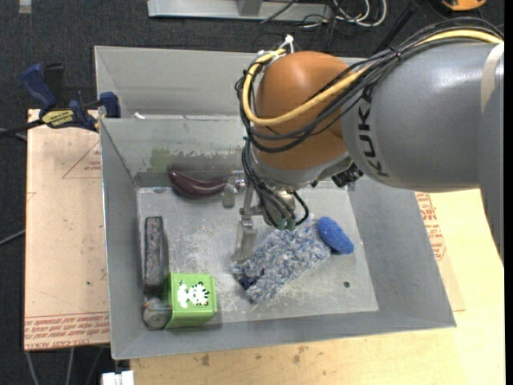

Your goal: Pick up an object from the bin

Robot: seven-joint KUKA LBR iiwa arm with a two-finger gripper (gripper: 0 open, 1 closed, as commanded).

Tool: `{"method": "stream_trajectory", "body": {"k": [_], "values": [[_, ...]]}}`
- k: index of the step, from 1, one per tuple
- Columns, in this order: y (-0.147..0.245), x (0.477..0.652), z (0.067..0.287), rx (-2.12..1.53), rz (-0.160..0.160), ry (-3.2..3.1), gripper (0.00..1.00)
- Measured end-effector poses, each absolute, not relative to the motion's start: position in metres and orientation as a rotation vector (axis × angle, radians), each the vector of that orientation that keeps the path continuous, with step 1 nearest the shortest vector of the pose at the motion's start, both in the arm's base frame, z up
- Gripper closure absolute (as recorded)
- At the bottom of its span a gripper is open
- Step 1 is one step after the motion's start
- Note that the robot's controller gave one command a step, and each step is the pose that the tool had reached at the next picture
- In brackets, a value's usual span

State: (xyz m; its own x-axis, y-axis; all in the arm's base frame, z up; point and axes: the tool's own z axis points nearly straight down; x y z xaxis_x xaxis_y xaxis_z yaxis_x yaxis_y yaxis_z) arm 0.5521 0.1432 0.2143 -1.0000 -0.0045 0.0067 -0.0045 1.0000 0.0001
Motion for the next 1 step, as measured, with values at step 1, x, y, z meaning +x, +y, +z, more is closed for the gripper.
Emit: {"method": "stream_trajectory", "body": {"k": [1], "values": [[0.1424, 0.5535, 0.2191, 0.002, -0.002, -3.142, 0.00]]}}
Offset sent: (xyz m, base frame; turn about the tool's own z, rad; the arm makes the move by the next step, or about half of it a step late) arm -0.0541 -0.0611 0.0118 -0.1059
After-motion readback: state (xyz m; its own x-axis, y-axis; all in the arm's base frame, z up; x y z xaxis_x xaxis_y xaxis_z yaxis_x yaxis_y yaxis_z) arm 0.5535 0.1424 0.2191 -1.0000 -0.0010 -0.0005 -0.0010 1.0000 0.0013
